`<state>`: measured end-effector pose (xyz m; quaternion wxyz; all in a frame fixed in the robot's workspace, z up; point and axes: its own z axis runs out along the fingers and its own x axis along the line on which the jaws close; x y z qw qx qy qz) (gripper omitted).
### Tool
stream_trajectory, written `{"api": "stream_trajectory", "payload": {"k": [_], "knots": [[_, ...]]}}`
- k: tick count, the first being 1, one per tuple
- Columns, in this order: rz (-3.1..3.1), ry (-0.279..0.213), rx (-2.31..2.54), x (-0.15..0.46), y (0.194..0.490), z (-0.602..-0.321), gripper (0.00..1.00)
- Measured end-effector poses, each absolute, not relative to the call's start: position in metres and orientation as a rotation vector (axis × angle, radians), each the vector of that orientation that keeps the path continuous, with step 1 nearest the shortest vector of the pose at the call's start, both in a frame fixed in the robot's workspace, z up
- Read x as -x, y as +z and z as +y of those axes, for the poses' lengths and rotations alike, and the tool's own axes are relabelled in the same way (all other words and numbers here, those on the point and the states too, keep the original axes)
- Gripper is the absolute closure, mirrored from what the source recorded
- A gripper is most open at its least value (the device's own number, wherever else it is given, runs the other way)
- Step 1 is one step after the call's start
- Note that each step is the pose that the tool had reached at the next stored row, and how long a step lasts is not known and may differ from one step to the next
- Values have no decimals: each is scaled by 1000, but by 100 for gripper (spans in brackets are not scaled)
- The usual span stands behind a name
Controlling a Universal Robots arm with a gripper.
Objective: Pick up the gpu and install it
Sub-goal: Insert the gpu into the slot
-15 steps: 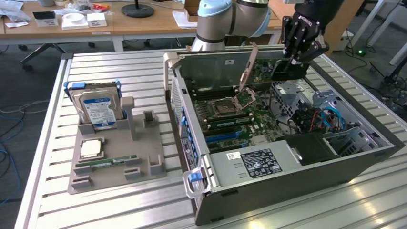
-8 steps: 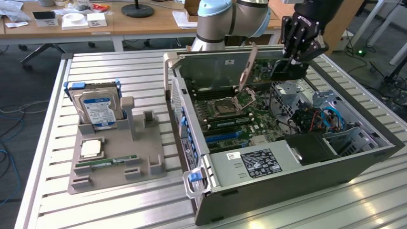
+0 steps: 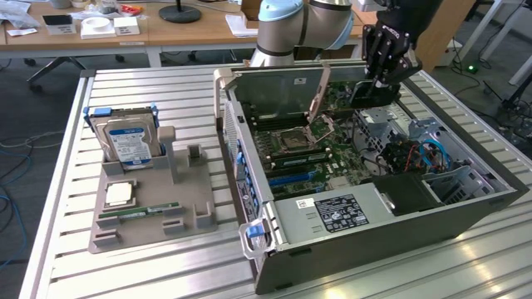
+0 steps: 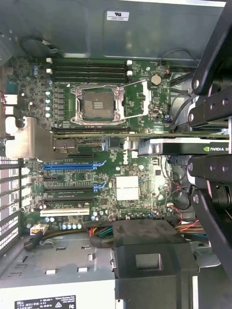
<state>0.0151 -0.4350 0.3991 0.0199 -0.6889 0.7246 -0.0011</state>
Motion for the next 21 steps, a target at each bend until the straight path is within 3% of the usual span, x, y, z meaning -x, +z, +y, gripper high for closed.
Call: {"api": "stream_trajectory", "payload": {"k": [21], "knots": [[2248, -4, 2137, -14, 395, -434, 73]]}}
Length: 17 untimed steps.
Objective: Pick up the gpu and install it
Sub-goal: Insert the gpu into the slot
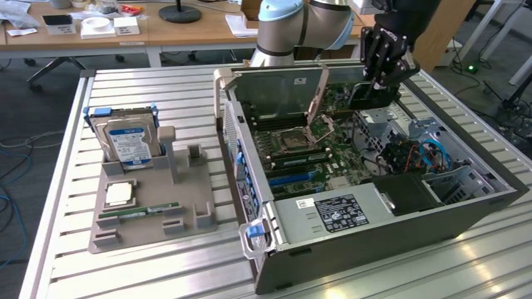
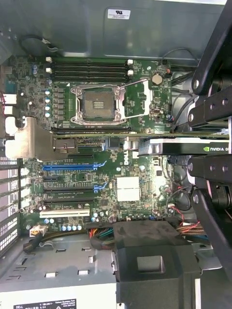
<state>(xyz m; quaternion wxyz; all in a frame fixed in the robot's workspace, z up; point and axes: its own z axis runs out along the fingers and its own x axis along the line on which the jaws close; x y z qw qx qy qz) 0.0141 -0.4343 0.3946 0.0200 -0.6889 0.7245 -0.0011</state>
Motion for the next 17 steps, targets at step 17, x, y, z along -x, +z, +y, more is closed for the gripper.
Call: {"api": "stream_trajectory", "payload": {"k": [17], "knots": [[2248, -4, 2137, -13, 388, -434, 73]]}}
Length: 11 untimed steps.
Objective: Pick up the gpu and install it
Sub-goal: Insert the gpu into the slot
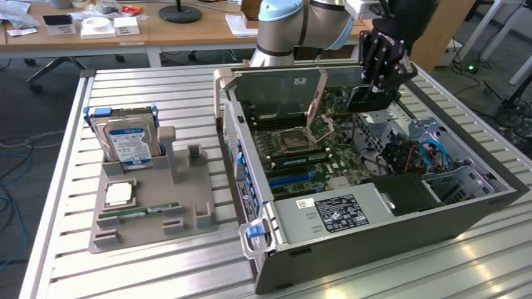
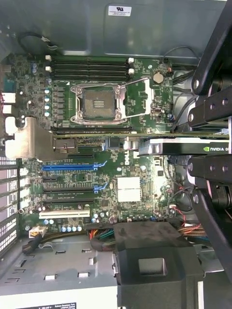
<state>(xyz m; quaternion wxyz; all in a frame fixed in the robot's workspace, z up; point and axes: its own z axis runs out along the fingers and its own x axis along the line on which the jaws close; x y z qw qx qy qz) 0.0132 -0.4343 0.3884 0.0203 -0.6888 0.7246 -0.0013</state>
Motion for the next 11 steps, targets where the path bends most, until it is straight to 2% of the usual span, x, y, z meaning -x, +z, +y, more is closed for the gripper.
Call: {"api": "stream_trajectory", "payload": {"k": [11], "knots": [[2243, -11, 2133, -9, 382, -434, 73]]}}
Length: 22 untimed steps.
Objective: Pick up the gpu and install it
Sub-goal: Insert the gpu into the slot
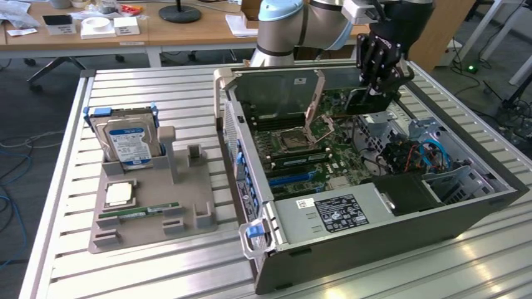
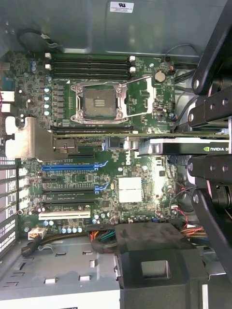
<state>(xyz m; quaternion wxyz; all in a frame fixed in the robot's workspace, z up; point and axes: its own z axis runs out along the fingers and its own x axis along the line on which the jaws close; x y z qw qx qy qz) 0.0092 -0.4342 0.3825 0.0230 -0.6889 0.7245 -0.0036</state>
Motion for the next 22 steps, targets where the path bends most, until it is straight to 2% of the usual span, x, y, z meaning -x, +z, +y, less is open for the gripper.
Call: {"api": "stream_trajectory", "payload": {"k": [22], "knots": [[2241, -17, 2130, -3, 379, -434, 73]]}}
